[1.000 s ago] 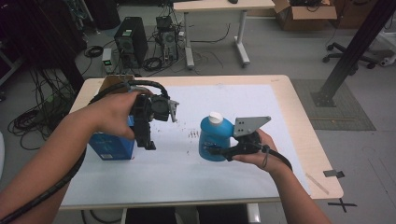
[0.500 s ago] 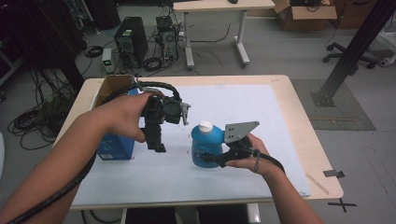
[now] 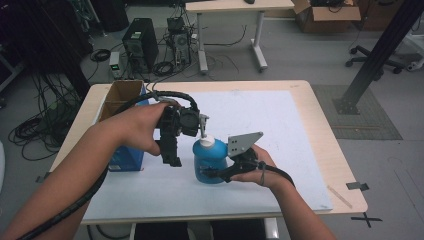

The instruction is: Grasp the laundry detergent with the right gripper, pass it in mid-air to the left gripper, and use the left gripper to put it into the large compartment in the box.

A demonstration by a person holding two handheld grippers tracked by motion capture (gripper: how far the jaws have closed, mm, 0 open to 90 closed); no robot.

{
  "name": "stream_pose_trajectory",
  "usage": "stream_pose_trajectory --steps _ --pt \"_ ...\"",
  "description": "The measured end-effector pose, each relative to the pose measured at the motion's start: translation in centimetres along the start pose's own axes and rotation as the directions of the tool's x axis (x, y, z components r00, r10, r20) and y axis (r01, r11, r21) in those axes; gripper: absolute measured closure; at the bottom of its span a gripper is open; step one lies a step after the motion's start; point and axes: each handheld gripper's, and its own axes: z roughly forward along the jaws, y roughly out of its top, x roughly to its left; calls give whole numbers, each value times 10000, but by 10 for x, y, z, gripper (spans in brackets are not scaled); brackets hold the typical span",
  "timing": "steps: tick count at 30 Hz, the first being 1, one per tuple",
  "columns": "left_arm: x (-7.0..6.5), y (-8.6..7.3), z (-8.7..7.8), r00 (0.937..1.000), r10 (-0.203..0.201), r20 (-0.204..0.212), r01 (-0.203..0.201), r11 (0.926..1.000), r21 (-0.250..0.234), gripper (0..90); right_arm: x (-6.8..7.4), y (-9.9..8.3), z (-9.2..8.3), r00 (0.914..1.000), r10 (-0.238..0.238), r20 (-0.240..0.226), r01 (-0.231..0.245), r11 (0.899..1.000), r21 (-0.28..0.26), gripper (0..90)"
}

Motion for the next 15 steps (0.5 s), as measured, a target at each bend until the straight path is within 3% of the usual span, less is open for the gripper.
stream_pose_trajectory --steps 15 --pt "-1 8 3 9999 132 87 -132 9999 -46 2 -2 8 27 9997 -84 -244 86 9999 87 453"
